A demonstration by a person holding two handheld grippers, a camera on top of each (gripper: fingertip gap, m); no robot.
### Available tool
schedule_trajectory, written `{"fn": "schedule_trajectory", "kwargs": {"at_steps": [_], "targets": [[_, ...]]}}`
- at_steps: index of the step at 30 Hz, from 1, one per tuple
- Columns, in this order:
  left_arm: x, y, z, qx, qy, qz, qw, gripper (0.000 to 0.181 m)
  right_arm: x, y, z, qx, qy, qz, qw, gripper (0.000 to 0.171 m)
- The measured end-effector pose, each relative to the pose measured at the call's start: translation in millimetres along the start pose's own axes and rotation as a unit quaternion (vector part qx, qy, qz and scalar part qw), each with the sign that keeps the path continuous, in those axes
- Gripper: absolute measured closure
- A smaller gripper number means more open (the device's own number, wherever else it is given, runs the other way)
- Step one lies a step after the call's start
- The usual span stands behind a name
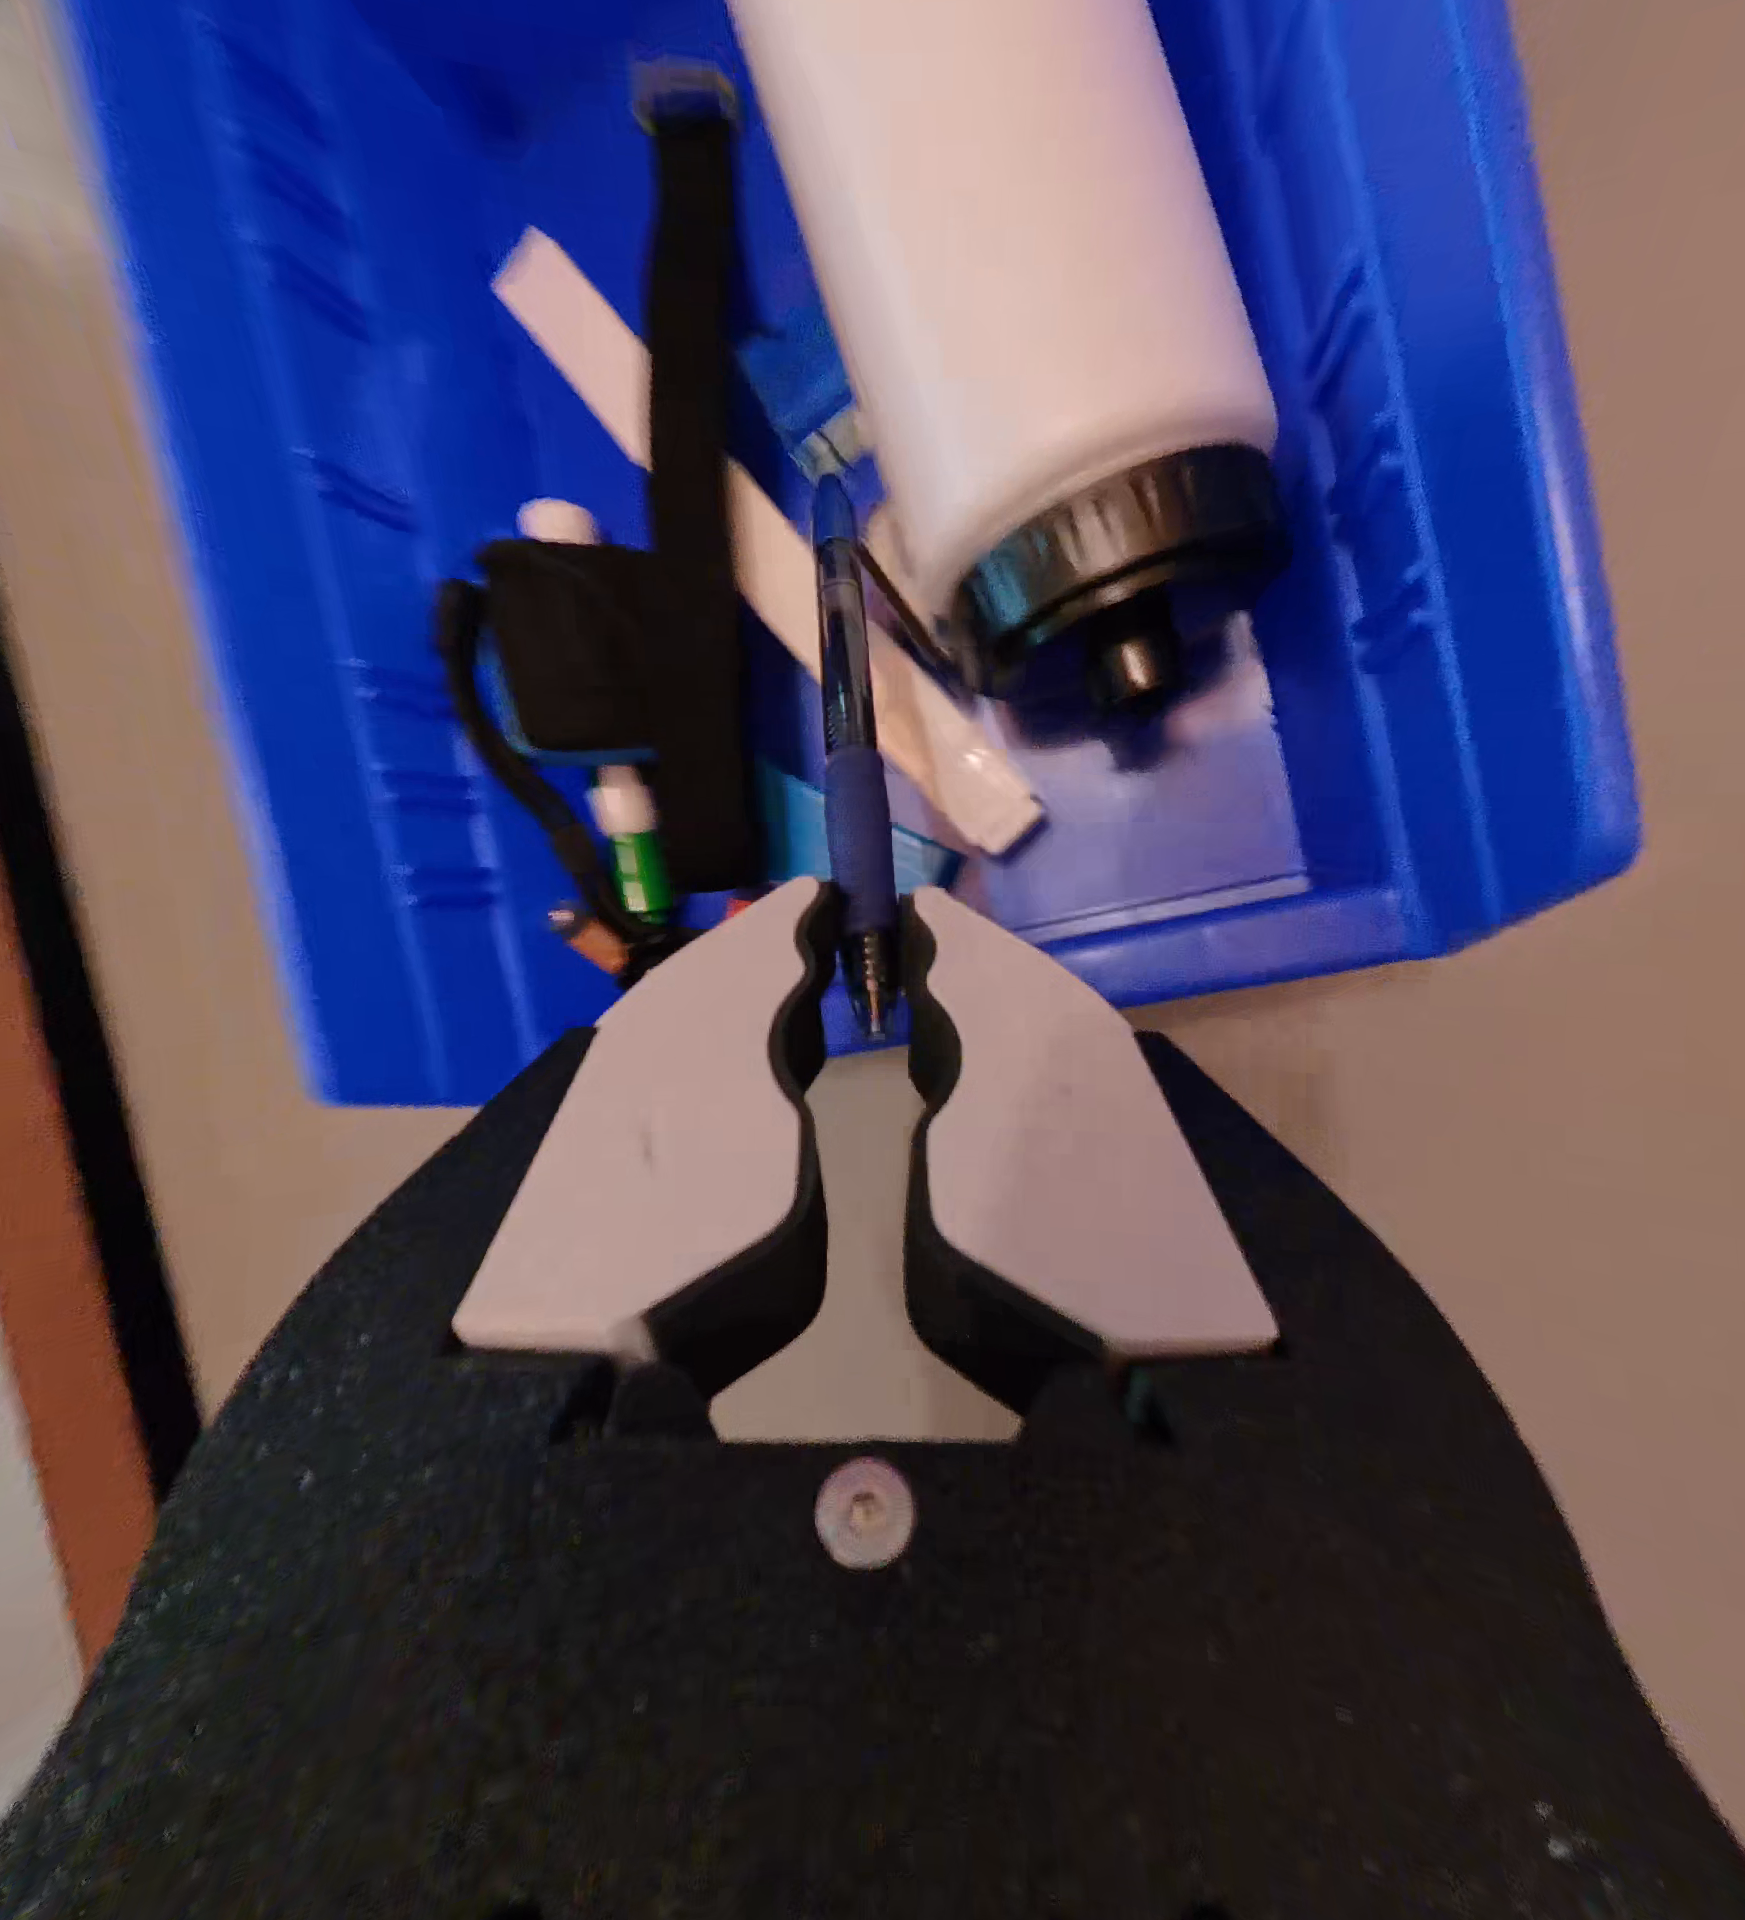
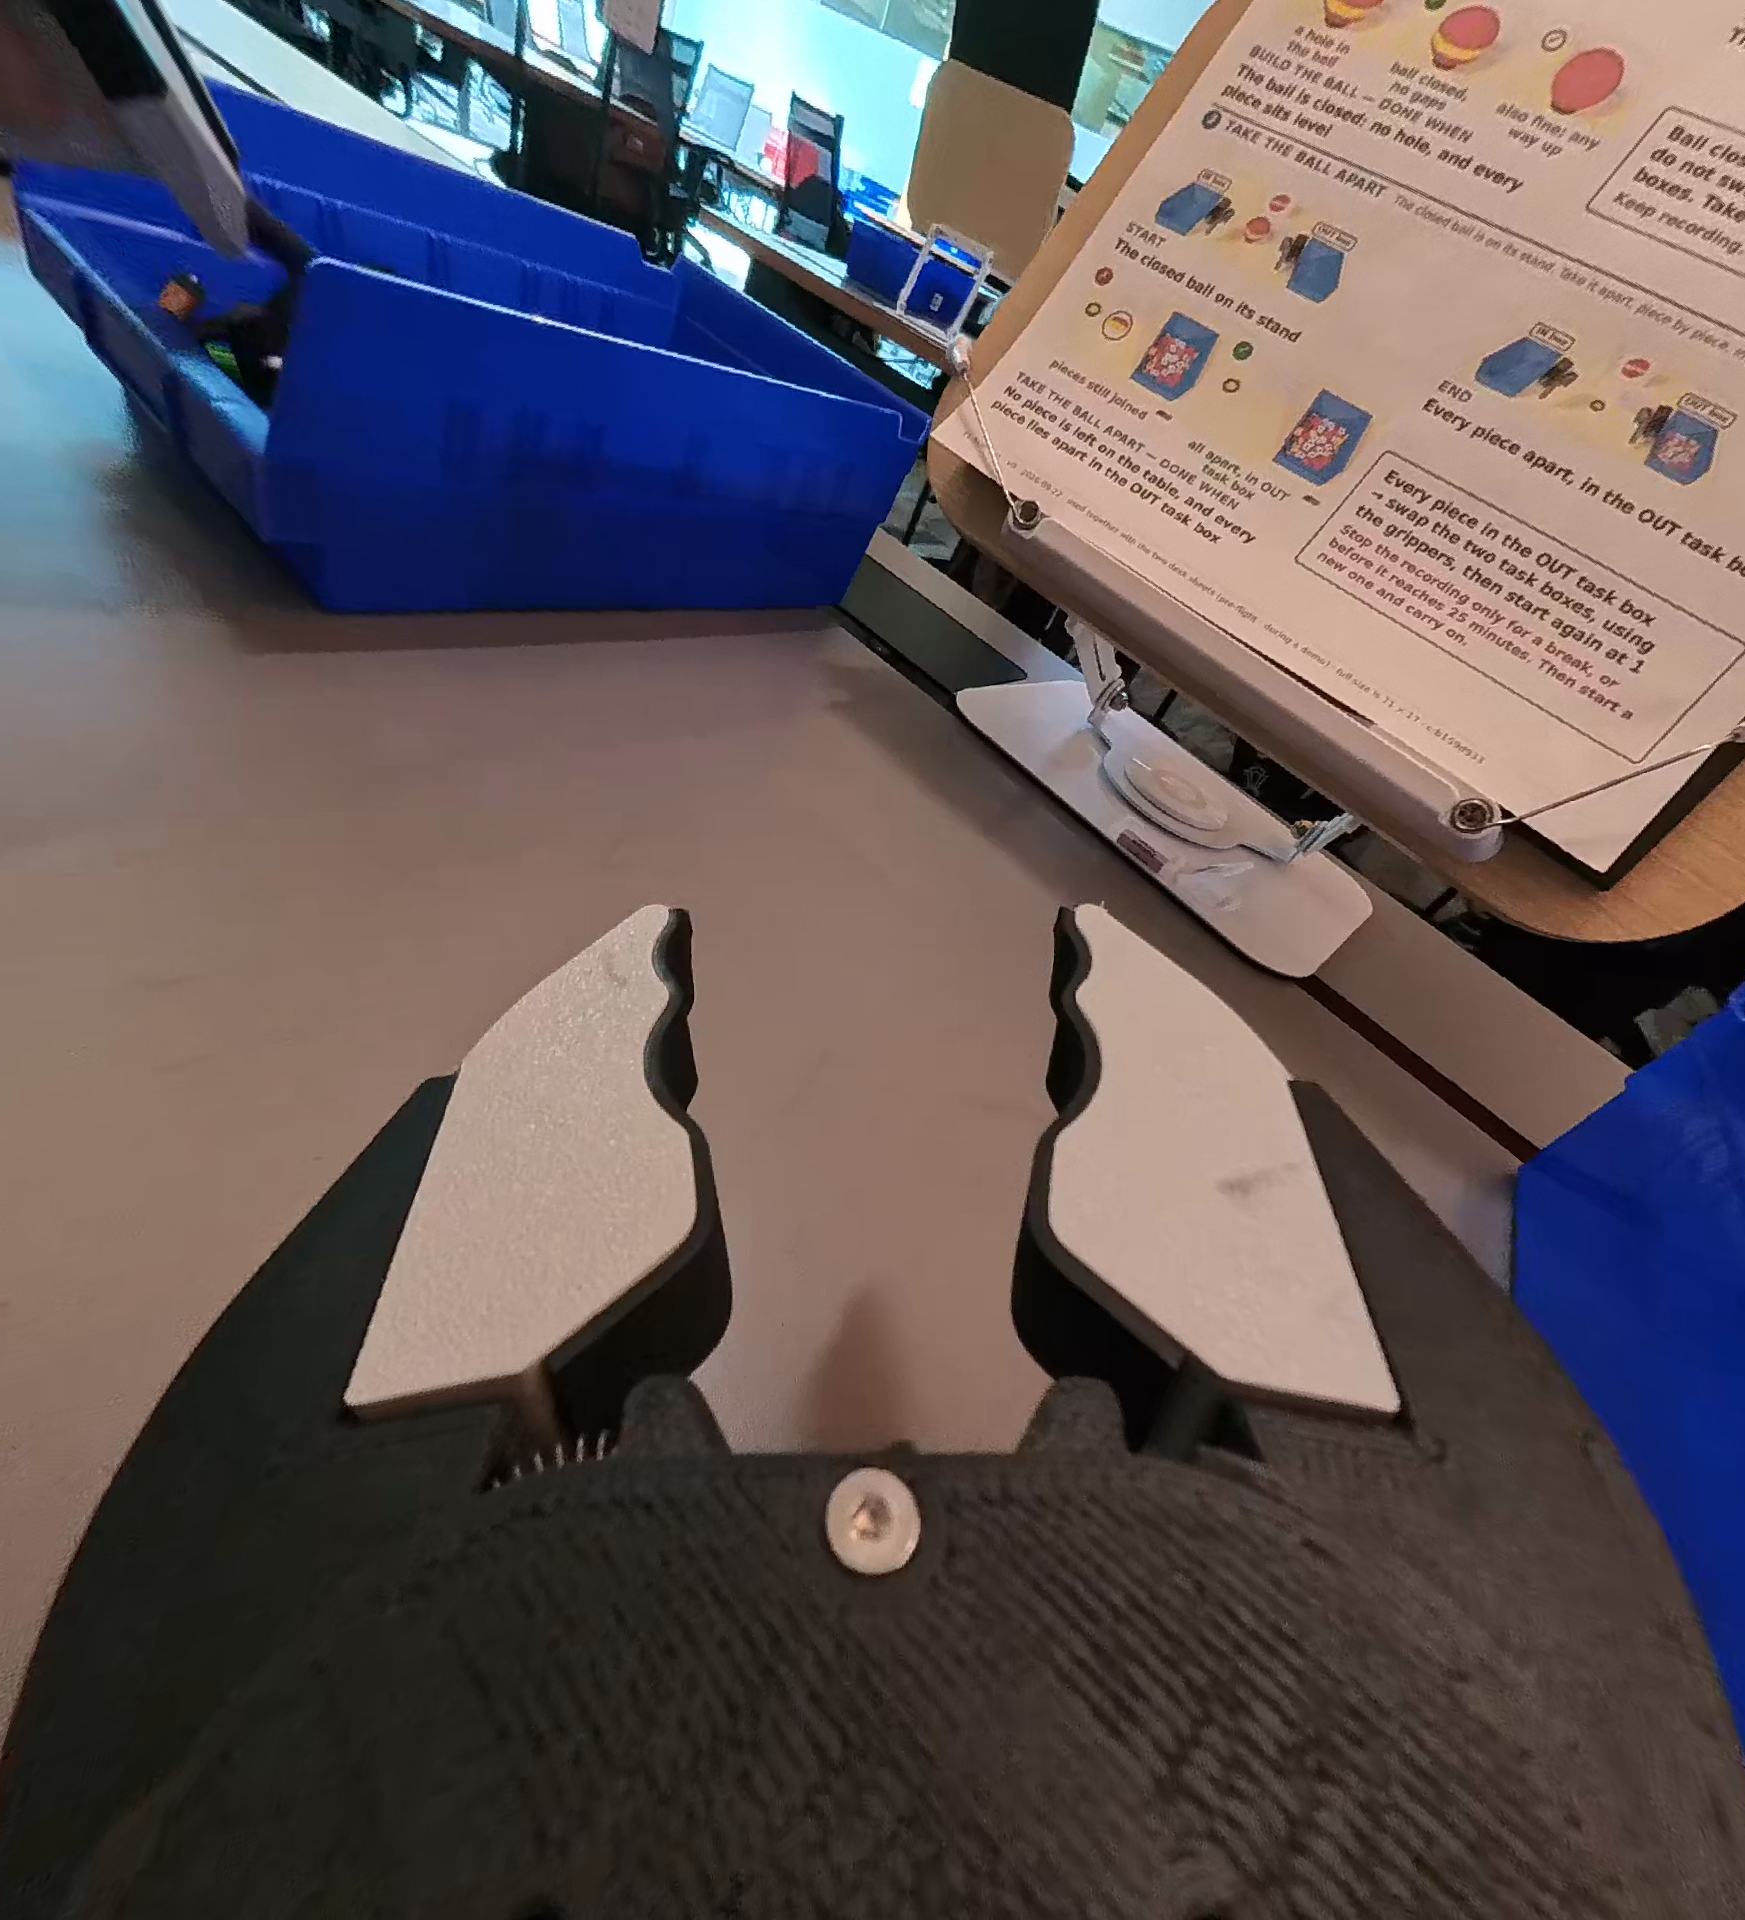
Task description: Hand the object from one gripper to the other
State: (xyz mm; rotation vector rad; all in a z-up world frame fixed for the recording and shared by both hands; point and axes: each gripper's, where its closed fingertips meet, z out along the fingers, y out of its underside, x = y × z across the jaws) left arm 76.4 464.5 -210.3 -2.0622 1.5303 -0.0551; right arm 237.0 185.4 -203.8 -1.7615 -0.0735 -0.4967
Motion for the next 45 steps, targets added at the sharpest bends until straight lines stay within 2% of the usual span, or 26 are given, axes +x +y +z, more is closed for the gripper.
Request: {"fn": "schedule_trajectory", "kwargs": {"at_steps": [1,4,6,7,9,12,14,16,18,21,26,28,32,34,36,41,43,45], "targets": [[-11.6,-4.0,-10.0,0.023,-0.024,-0.002,0.999,0.171,1.0,-0.3,-0.4,0.002,0.001,0.004,1.000,0.104],[-44.6,-21.7,-51.4,0.116,-0.100,-0.013,0.988,0.171,3.2,-2.5,-1.5,0.011,0.001,0.015,1.000,0.104],[-46.7,-38.1,-81.9,0.204,-0.090,-0.029,0.974,0.171,0.7,-8.5,-3.1,0.033,-0.010,0.021,0.999,0.104],[-31.8,-50.0,-96.2,0.261,-0.032,-0.033,0.964,0.171,-2.5,-13.2,-4.2,0.049,-0.021,0.026,0.998,0.103],[14.0,-69.2,-126.7,0.363,0.134,-0.036,0.921,0.171,-15.5,-26.8,-8.0,0.090,-0.069,0.041,0.993,0.101],[89.9,-76.0,-163.4,0.459,0.366,0.007,0.809,0.170,-37.6,-52.8,-18.2,0.163,-0.167,0.112,0.966,0.102],[131.8,-71.4,-169.7,0.488,0.478,0.015,0.730,0.170,-37.6,-70.6,-22.5,0.208,-0.205,0.207,0.934,0.102],[168.6,-65.5,-161.2,0.496,0.547,0.016,0.674,0.171,-33.7,-88.2,-28.0,0.259,-0.232,0.283,0.894,0.105],[200.1,-62.5,-148.5,0.495,0.589,0.011,0.638,0.171,-30.9,-101.2,-34.2,0.302,-0.246,0.318,0.864,0.111],[231.9,-61.9,-138.9,0.499,0.623,-0.002,0.603,0.170,-28.7,-103.5,-36.0,0.311,-0.244,0.319,0.861,0.119],[250.7,-58.8,-129.7,0.517,0.601,0.029,0.610,0.171,-33.8,-93.5,-28.4,0.284,-0.245,0.334,0.865,0.135],[253.5,-54.7,-128.9,0.526,0.591,0.043,0.610,0.171,-30.6,-89.6,-21.6,0.272,-0.215,0.343,0.873,0.138],[259.3,-50.1,-126.5,0.537,0.554,0.079,0.631,0.171,-23.1,-90.4,-23.4,0.282,-0.193,0.355,0.870,0.150],[260.8,-50.4,-124.6,0.542,0.532,0.093,0.644,0.171,-25.3,-91.4,-25.8,0.285,-0.206,0.349,0.869,0.158],[262.3,-49.6,-124.2,0.545,0.524,0.101,0.647,0.171,-26.2,-92.7,-27.1,0.286,-0.216,0.347,0.867,0.159],[263.6,-46.0,-129.9,0.545,0.537,0.096,0.637,0.170,-29.8,-98.0,-32.6,0.288,-0.254,0.340,0.859,0.160],[265.2,-43.1,-135.7,0.535,0.566,0.083,0.621,0.169,-30.5,-101.8,-37.6,0.298,-0.273,0.342,0.848,0.161],[265.1,-40.8,-143.1,0.518,0.606,0.060,0.601,0.159,-25.3,-107.4,-46.9,0.326,-0.288,0.347,0.831,0.161]]}}
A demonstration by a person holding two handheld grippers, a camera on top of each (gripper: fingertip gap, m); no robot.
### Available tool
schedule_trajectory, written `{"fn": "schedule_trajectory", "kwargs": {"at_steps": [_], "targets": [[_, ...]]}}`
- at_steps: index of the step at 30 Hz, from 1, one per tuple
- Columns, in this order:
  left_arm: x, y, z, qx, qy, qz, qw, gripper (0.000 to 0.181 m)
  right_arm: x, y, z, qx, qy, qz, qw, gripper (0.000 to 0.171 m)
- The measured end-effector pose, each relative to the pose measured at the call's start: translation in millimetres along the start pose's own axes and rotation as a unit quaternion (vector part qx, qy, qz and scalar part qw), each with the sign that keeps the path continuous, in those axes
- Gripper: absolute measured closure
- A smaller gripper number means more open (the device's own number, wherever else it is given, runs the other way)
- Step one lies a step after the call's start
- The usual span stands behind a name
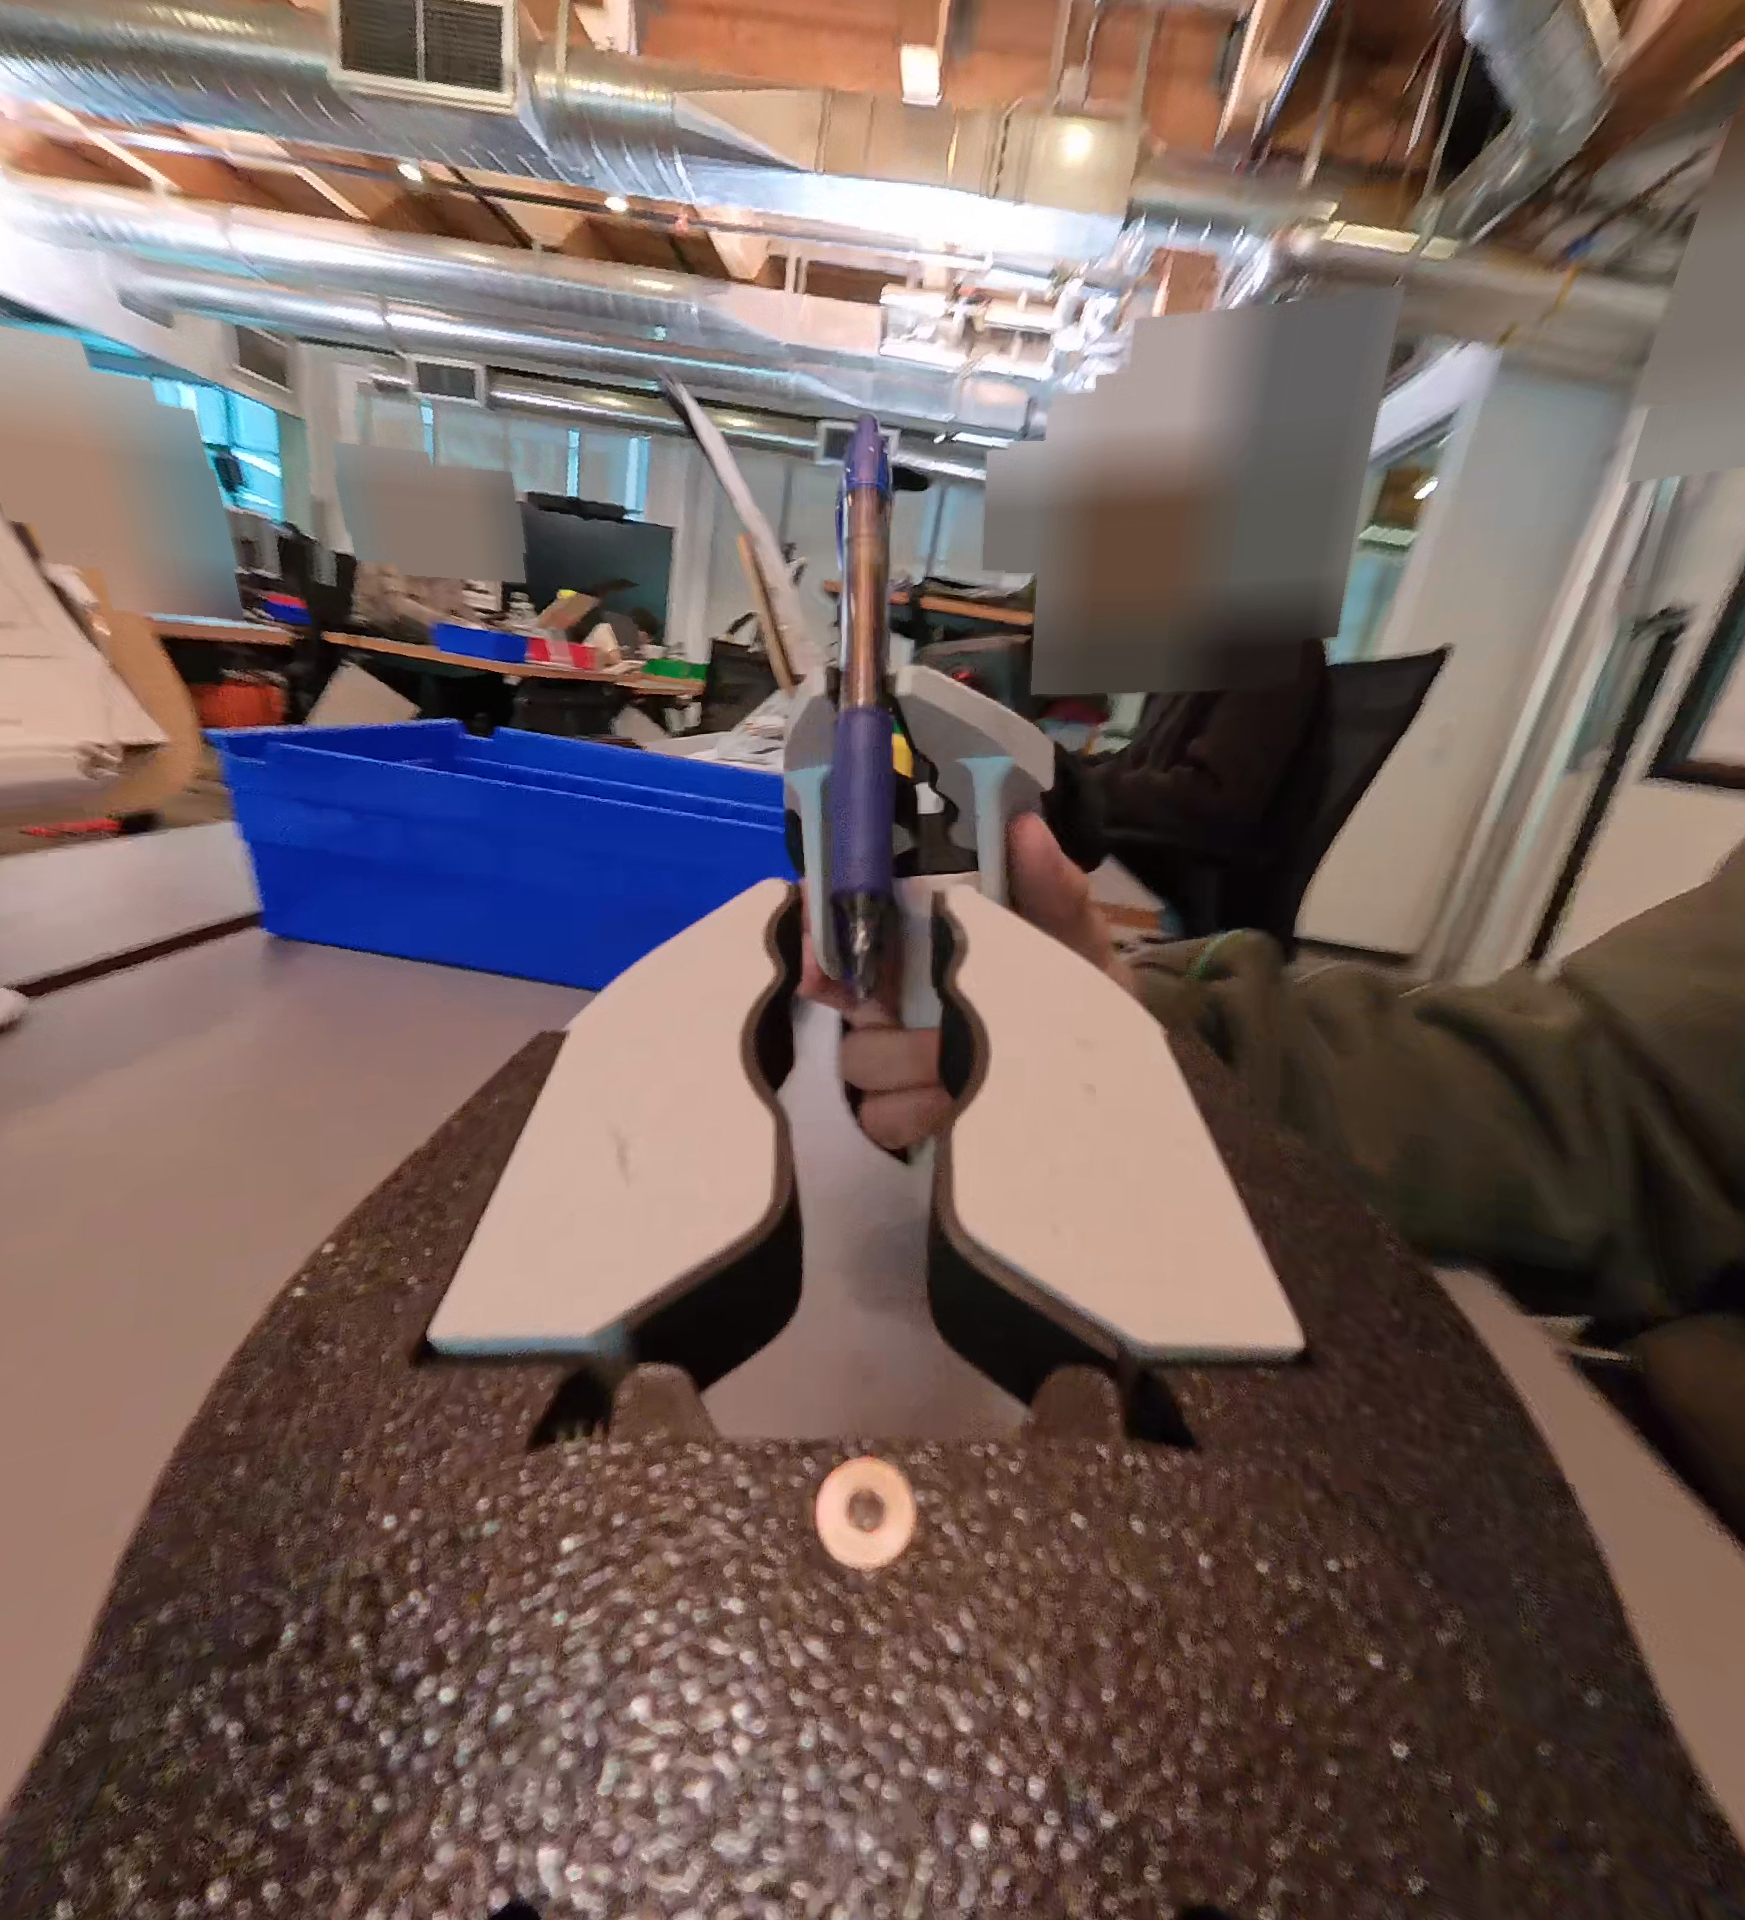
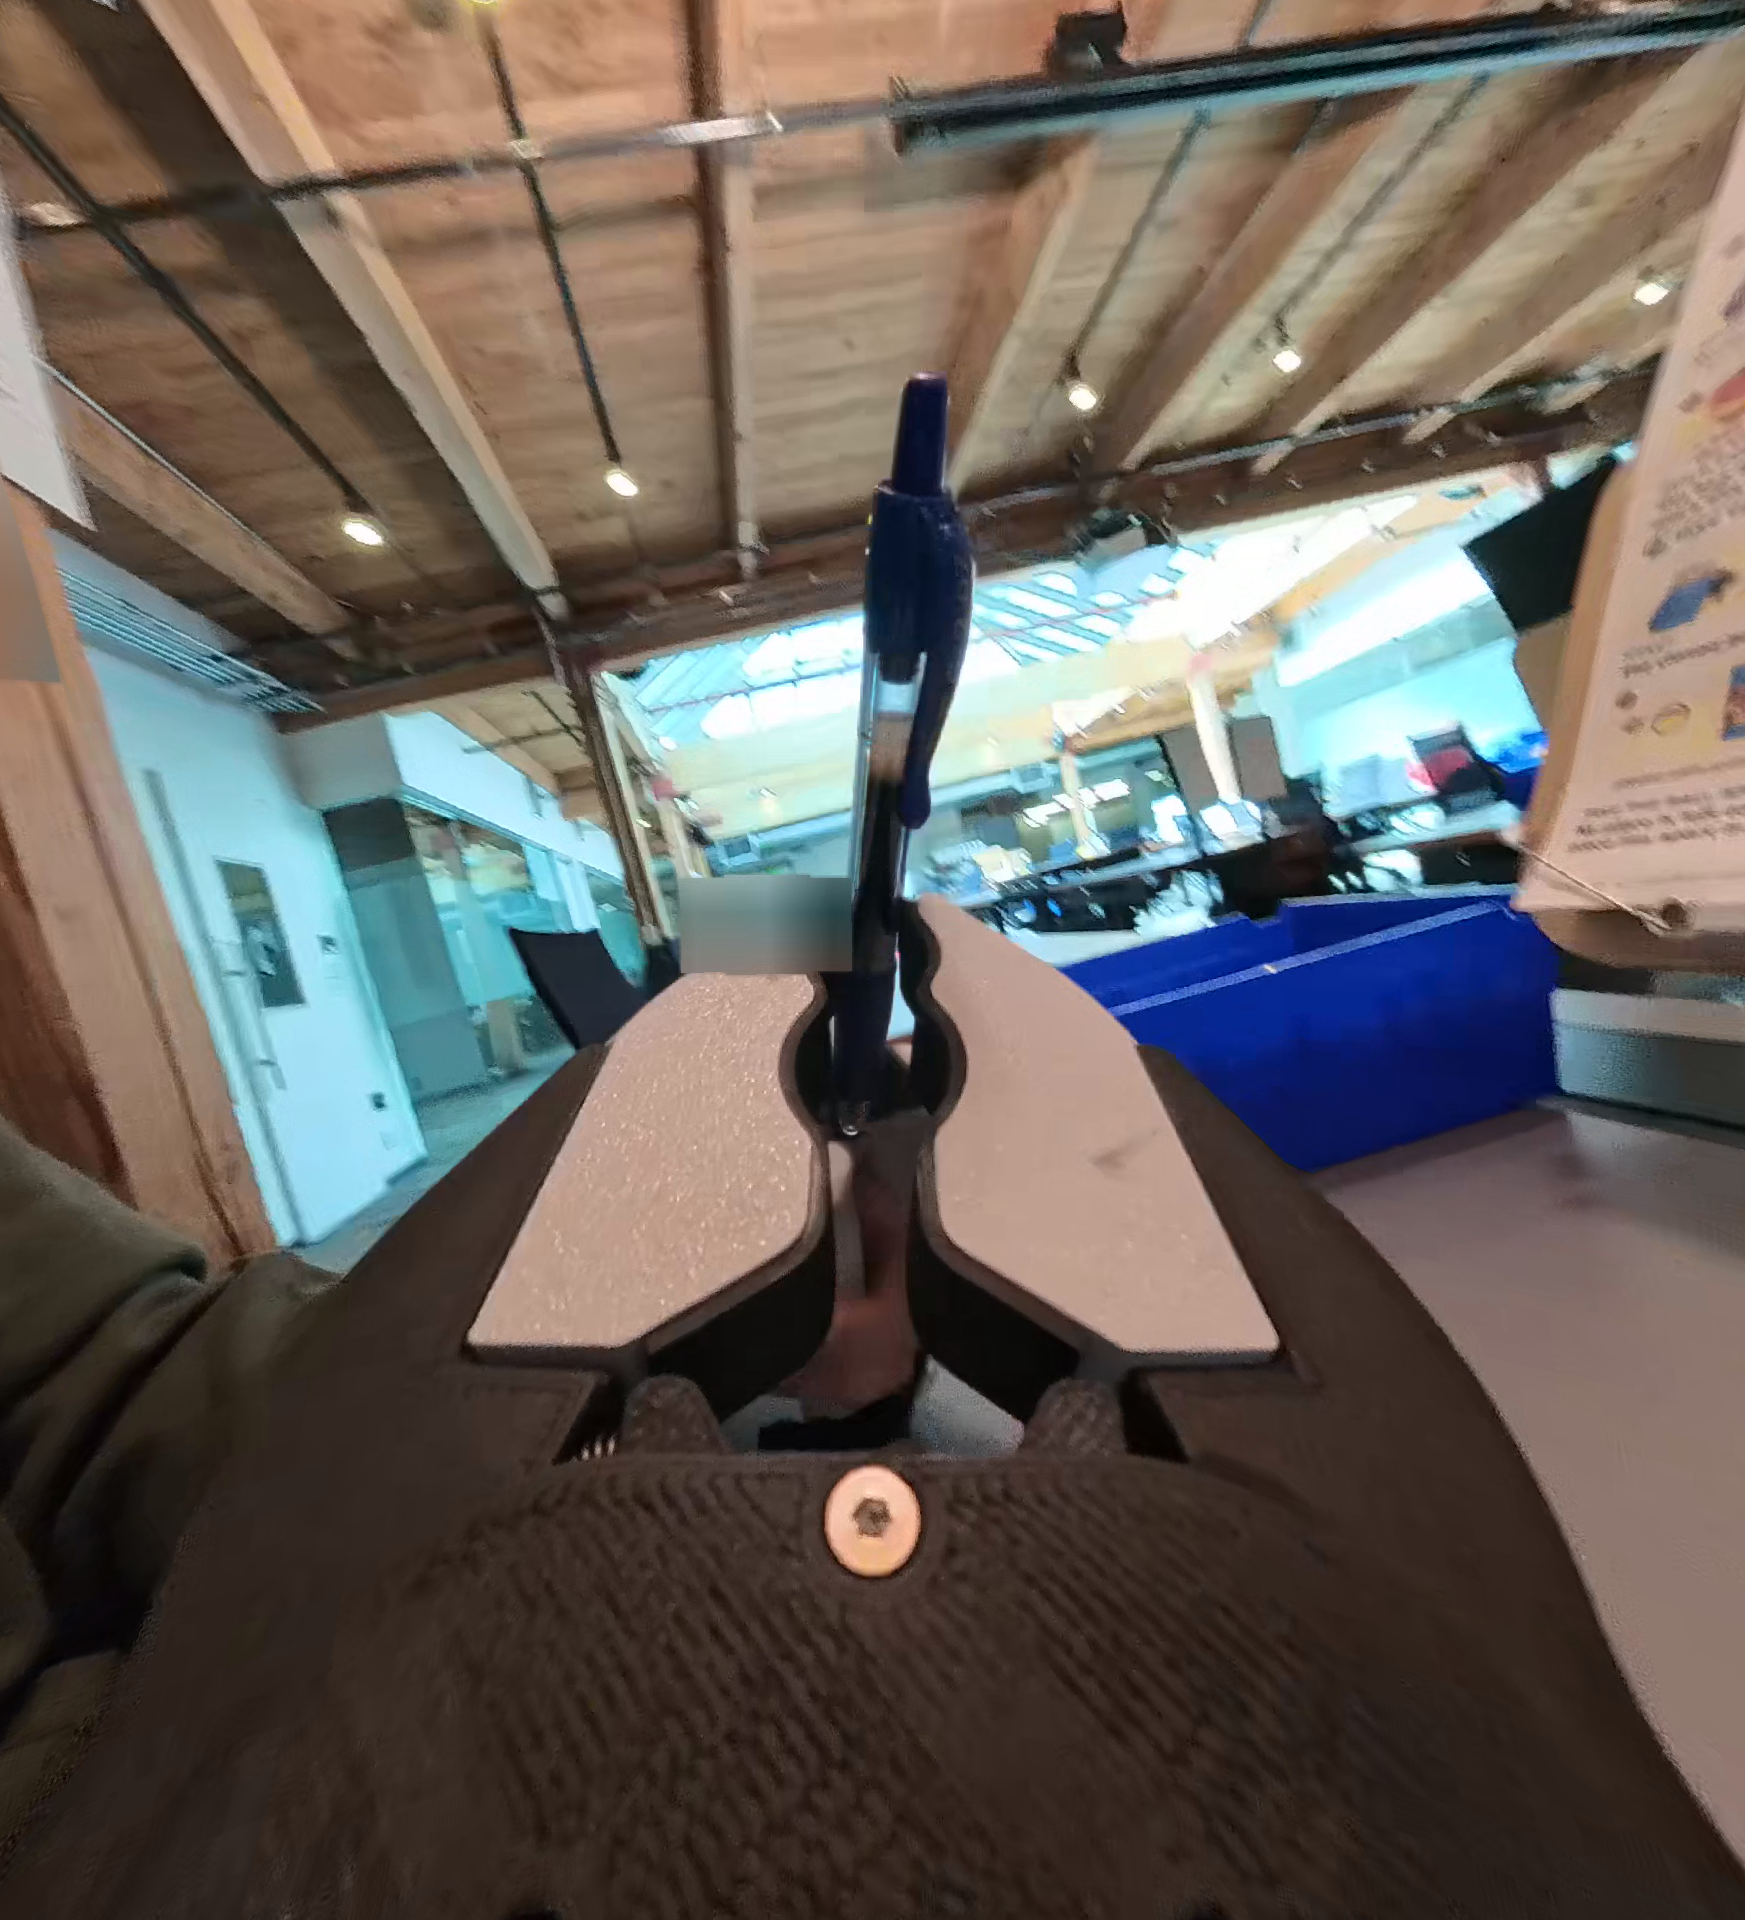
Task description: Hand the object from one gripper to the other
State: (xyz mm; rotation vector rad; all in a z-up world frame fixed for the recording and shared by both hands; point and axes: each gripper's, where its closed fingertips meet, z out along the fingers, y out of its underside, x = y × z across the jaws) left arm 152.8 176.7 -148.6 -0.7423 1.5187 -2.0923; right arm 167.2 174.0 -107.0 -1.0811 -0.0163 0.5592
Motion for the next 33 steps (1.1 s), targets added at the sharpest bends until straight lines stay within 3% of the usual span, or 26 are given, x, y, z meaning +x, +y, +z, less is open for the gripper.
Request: {"fn": "schedule_trajectory", "kwargs": {"at_steps": [4,9,13,17,19,22,25,30,33], "targets": [[13.3,-3.9,0.4,0.002,0.078,-0.152,0.985,0.141,-12.8,-13.8,-10.7,0.019,-0.064,0.000,0.998,0.161],[15.5,-3.5,5.1,0.008,0.133,-0.342,0.930,0.141,-31.1,-9.2,-15.9,0.001,-0.107,-0.087,0.990,0.161],[23.4,0.3,8.4,-0.003,0.174,-0.416,0.893,0.143,-36.4,-1.0,-11.7,-0.018,-0.111,-0.122,0.986,0.161],[37.4,-1.1,8.9,-0.010,0.221,-0.442,0.869,0.153,-32.6,3.6,-8.9,-0.031,-0.092,-0.150,0.984,0.161],[41.4,-2.3,10.0,-0.008,0.232,-0.434,0.870,0.169,-33.4,2.5,-9.1,-0.026,-0.094,-0.150,0.984,0.161],[35.8,-10.6,8.7,0.029,0.228,-0.428,0.874,0.169,-30.7,1.9,-9.6,-0.026,-0.088,-0.147,0.985,0.161],[31.2,-23.0,2.9,0.068,0.248,-0.467,0.846,0.158,-29.0,3.1,-9.7,-0.029,-0.084,-0.149,0.985,0.161],[30.3,-14.5,7.0,0.046,0.229,-0.467,0.853,0.159,-30.1,15.8,-7.6,-0.067,-0.085,-0.175,0.979,0.161],[24.1,-13.6,7.0,0.052,0.206,-0.449,0.868,0.169,-24.2,18.4,-7.9,-0.080,-0.068,-0.189,0.976,0.161]]}}
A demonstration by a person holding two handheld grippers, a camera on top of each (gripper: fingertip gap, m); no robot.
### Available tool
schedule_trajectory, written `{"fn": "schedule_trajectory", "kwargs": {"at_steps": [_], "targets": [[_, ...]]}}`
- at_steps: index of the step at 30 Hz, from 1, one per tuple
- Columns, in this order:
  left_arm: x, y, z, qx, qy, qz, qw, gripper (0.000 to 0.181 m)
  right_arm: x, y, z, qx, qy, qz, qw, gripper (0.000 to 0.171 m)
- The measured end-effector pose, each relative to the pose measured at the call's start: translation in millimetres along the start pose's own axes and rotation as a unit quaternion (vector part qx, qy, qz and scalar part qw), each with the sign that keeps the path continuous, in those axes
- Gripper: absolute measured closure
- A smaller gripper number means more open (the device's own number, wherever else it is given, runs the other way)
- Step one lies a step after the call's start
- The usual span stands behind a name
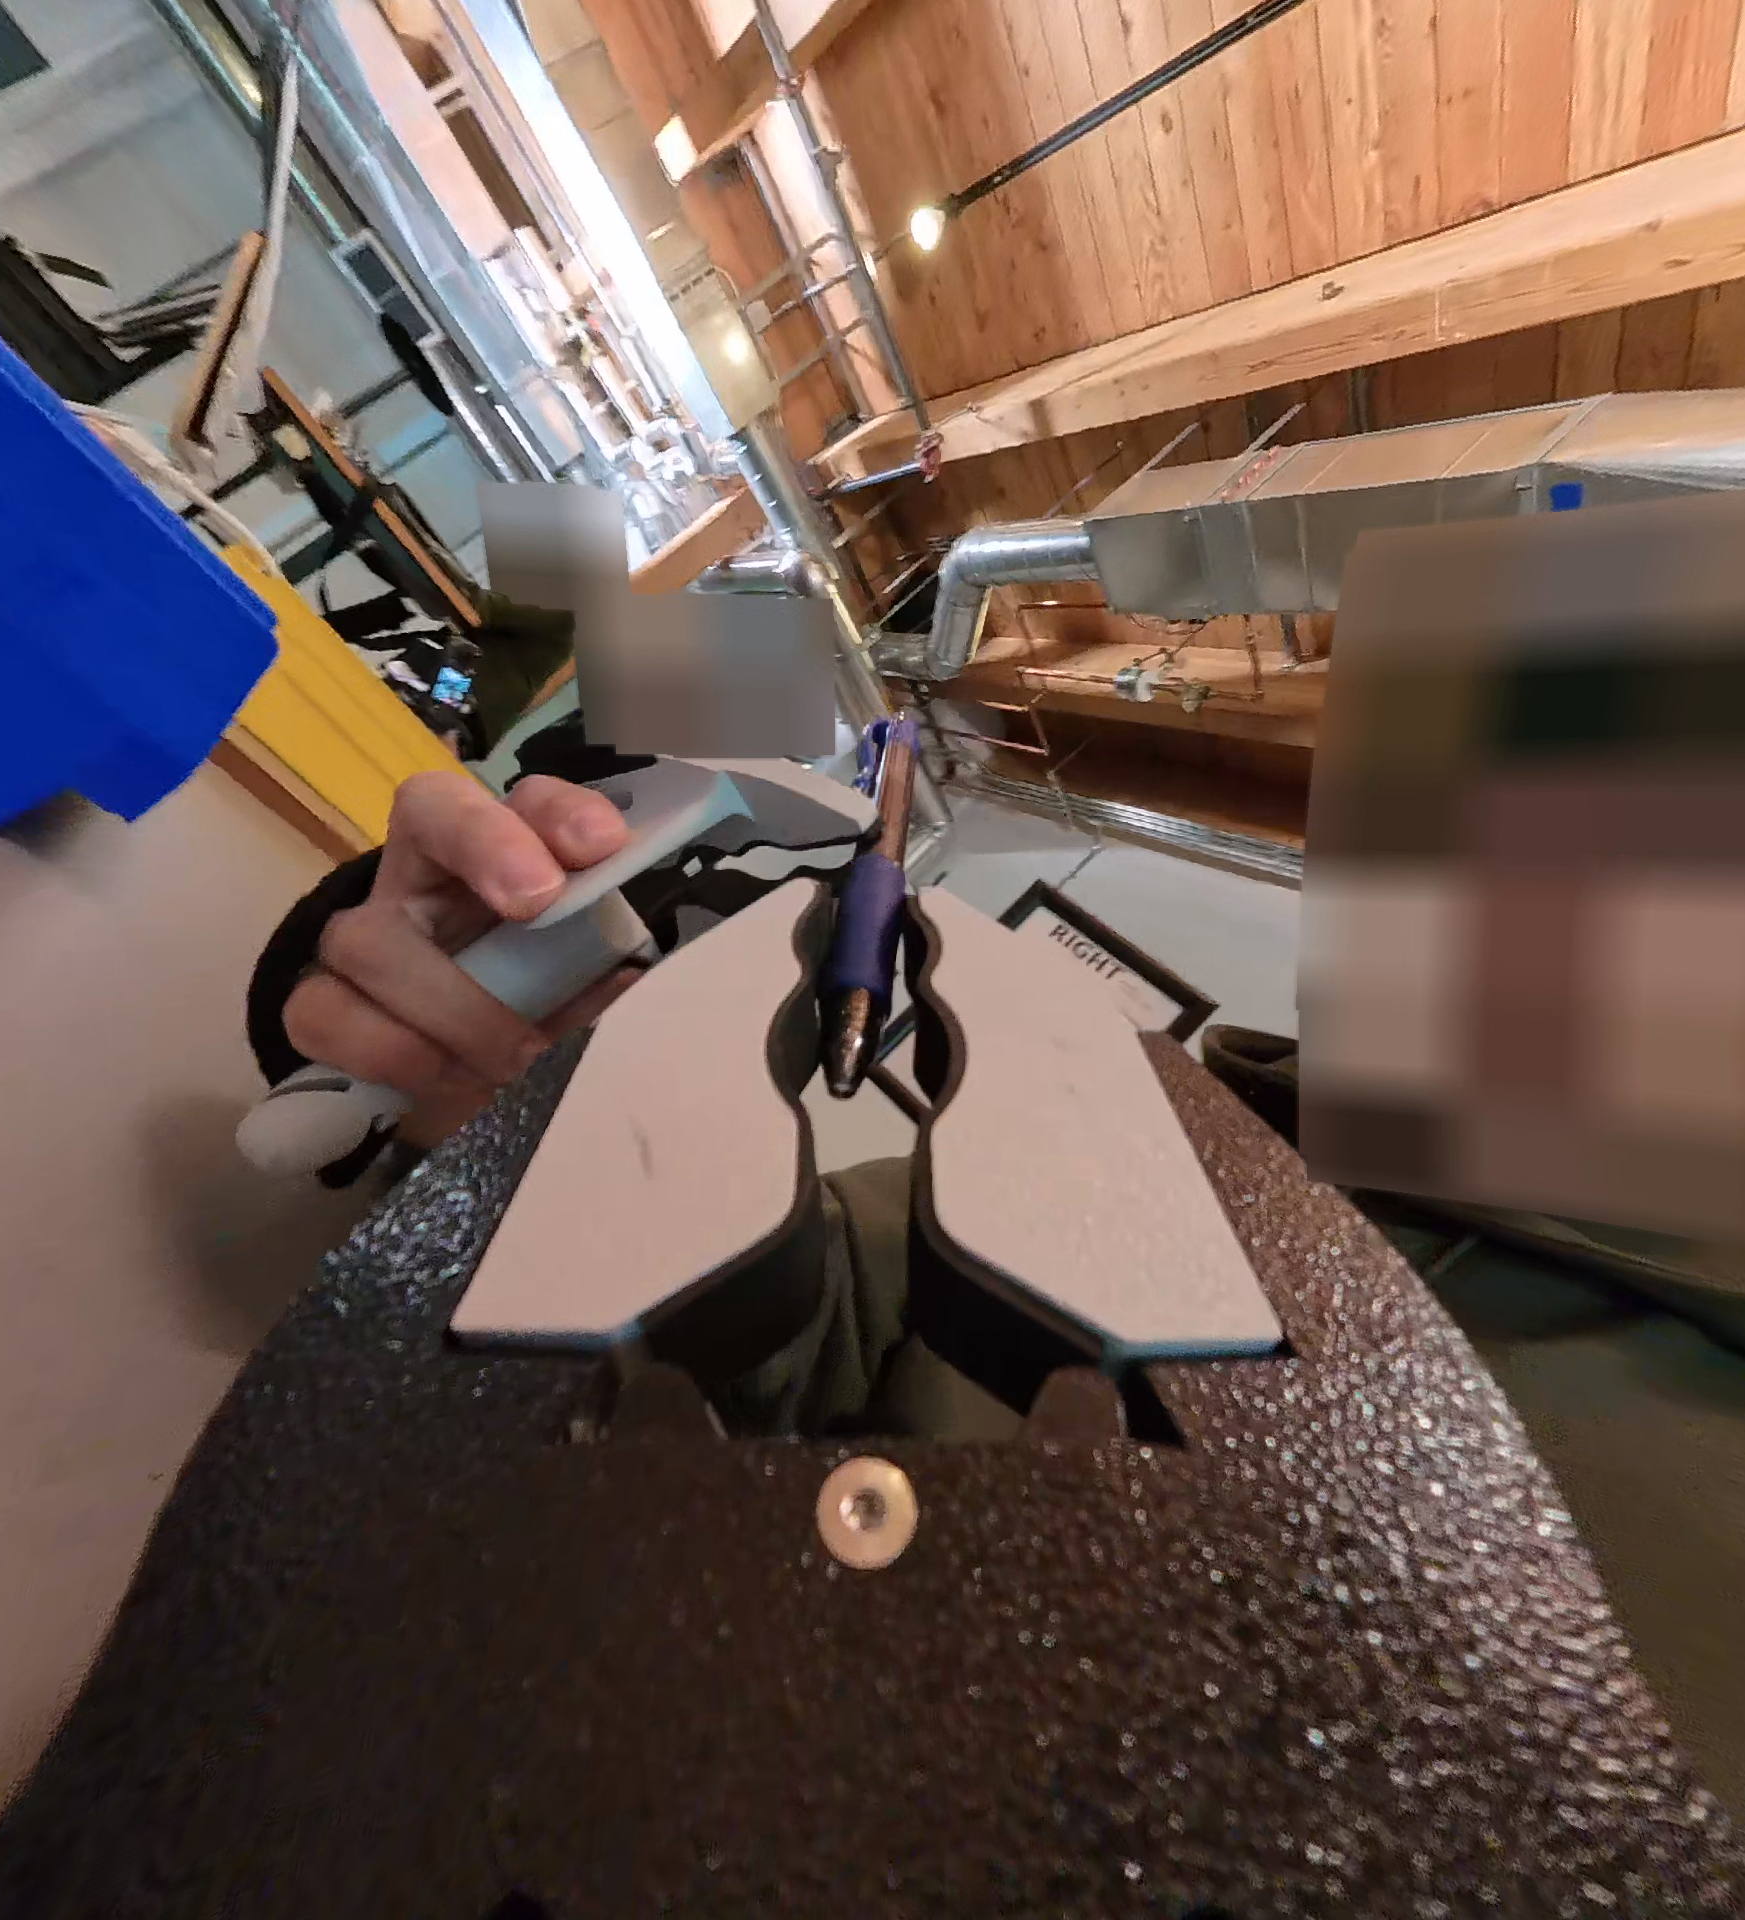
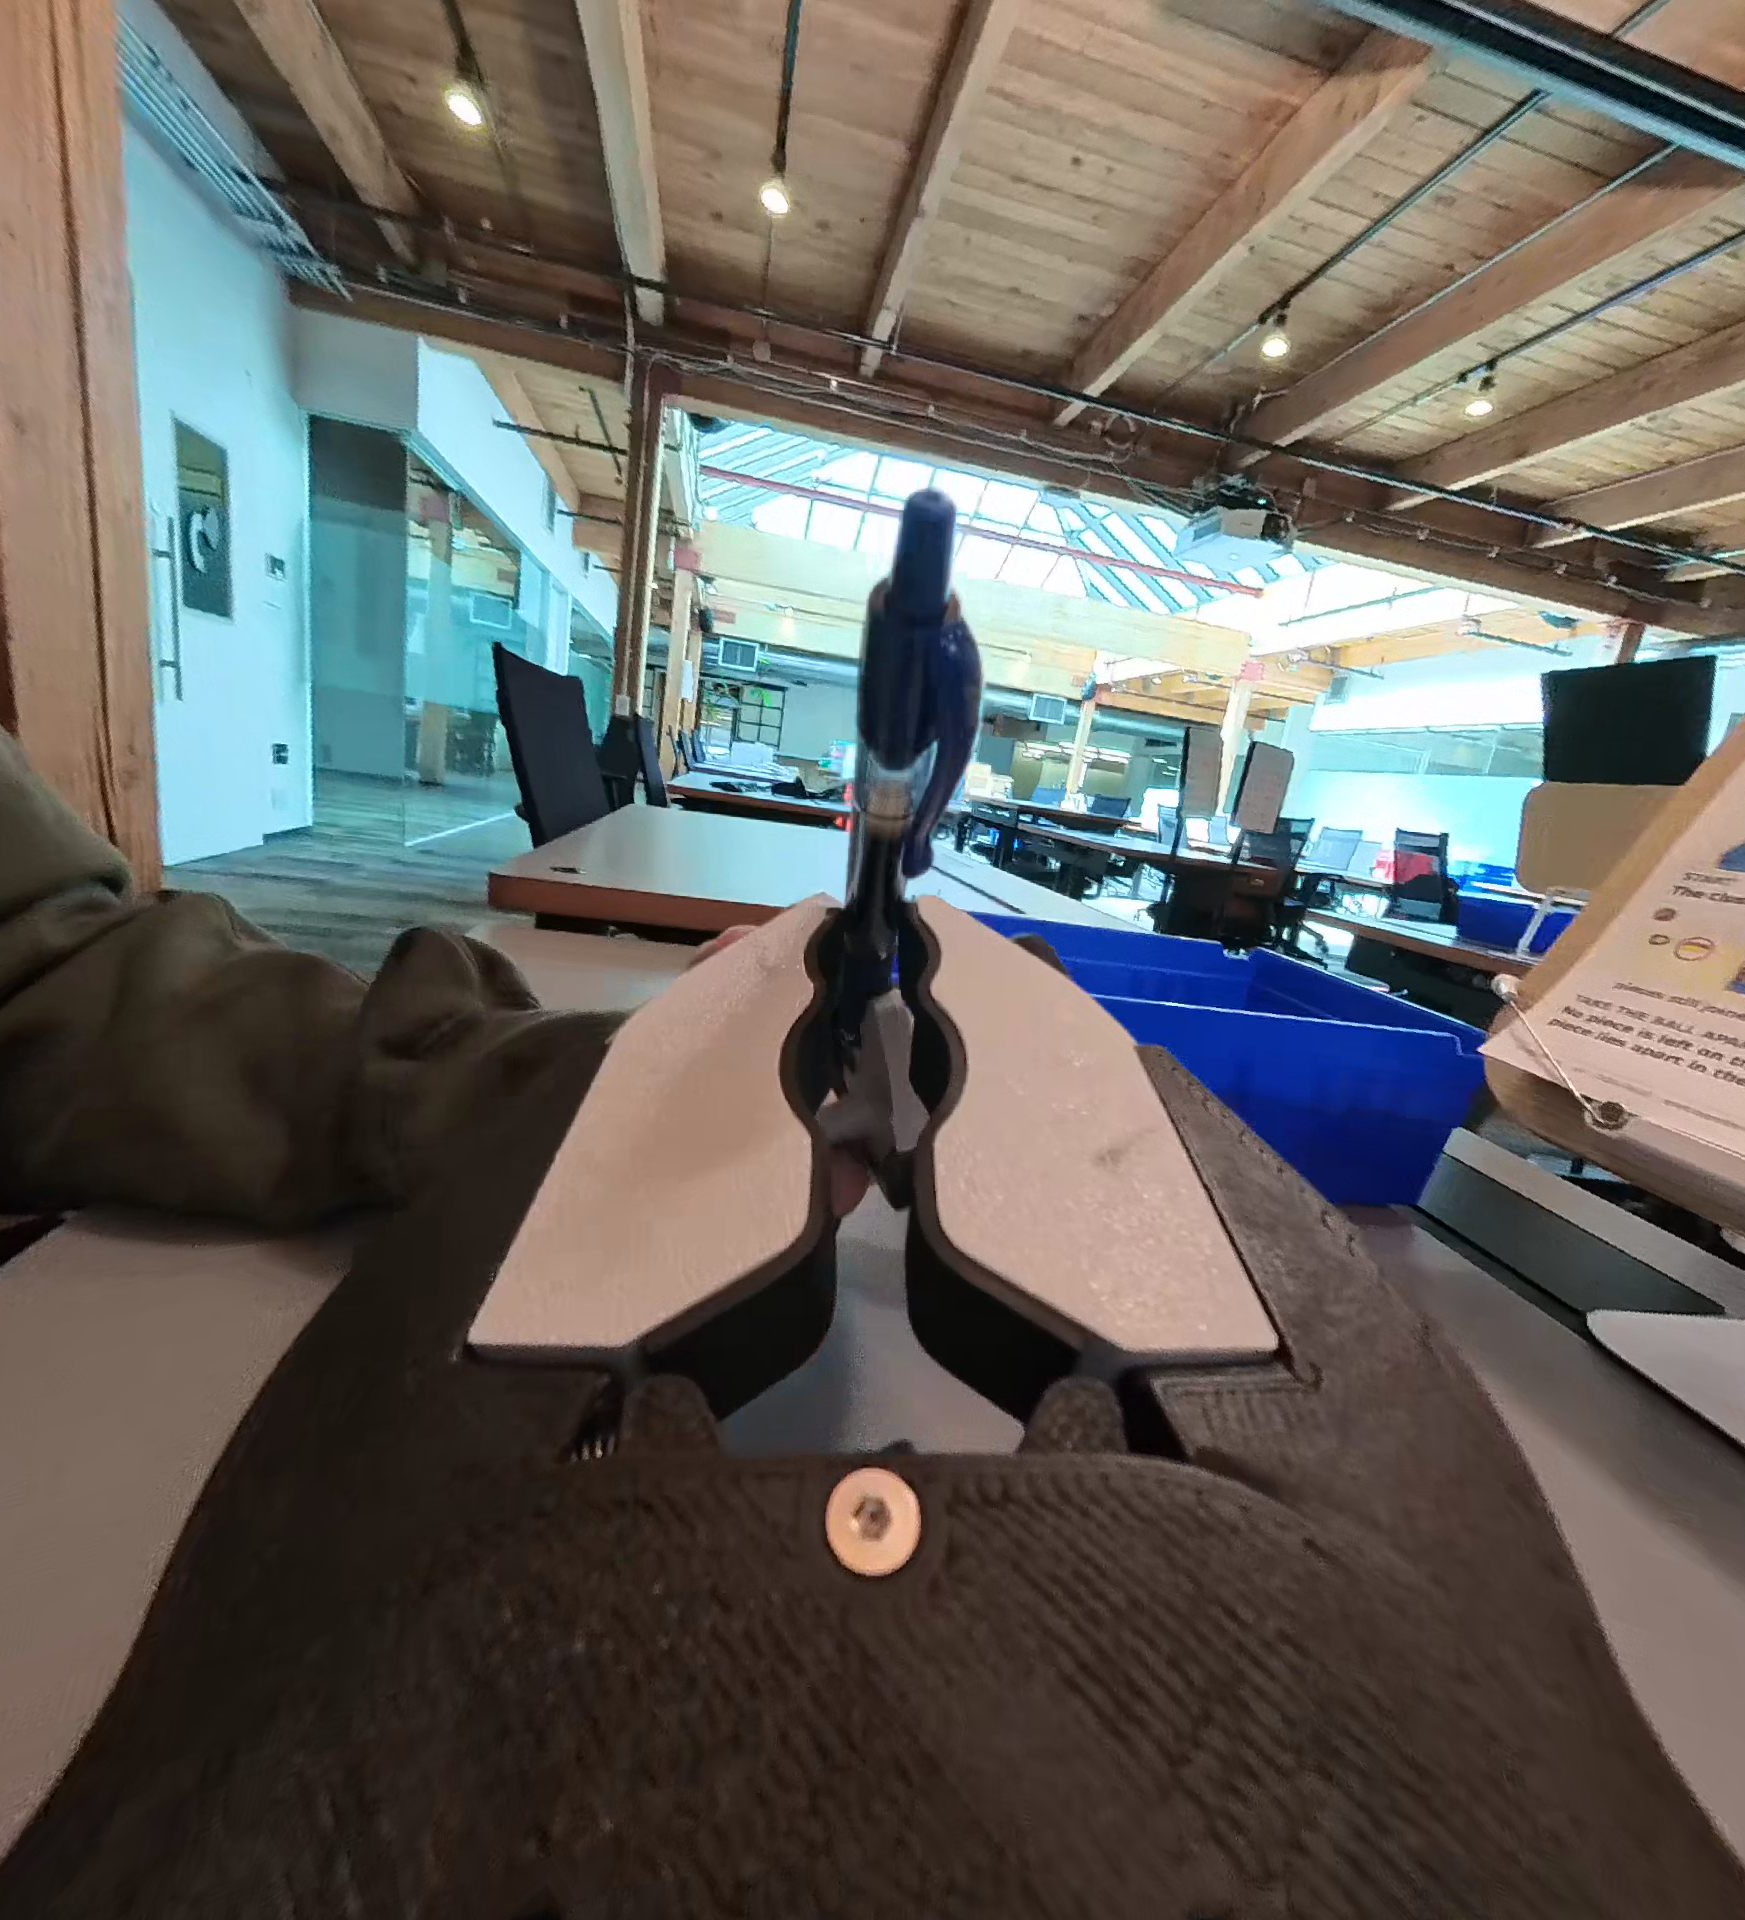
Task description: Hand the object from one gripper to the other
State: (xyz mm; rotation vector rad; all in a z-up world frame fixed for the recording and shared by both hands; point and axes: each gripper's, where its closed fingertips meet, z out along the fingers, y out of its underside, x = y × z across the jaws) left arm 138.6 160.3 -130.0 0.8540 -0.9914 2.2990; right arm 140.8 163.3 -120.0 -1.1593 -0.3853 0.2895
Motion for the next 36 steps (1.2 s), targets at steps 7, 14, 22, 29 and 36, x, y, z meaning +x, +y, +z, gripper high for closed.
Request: {"fn": "schedule_trajectory", "kwargs": {"at_steps": [7,14,22,29,36], "targets": [[-14.2,-13.8,-15.5,-0.006,-0.136,0.201,0.970,0.170,21.6,20.3,-5.2,-0.050,0.064,0.067,0.994,0.135],[-4.2,-18.7,-38.3,-0.119,-0.249,0.600,0.751,0.170,26.0,28.5,-20.5,-0.058,0.007,0.420,0.906,0.109],[-16.0,-3.9,-41.1,-0.210,-0.263,0.665,0.666,0.170,24.8,30.5,-34.4,-0.050,-0.017,0.524,0.850,0.143],[-20.8,-4.1,-42.4,-0.210,-0.270,0.664,0.665,0.170,24.3,35.3,-32.7,-0.067,-0.018,0.497,0.865,0.160],[-7.8,-10.2,-37.2,-0.124,-0.254,0.498,0.820,0.139,10.1,1.8,-27.2,-0.053,-0.057,0.266,0.961,0.160]]}}
